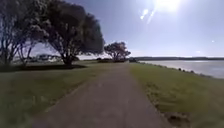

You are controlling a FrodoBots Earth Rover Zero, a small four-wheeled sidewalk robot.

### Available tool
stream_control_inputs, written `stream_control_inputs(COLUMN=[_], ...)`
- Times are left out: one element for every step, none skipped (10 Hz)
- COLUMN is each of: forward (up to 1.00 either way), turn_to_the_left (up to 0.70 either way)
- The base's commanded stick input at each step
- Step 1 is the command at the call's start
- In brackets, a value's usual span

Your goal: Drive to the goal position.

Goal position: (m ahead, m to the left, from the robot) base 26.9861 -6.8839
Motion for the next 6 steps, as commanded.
stream_control_inputs(forward=[1.00, 1.00, 1.00, 1.00, 1.00, 1.00], turn_to_the_left=[0.00, 0.00, 0.00, 0.00, 0.00, 0.00])
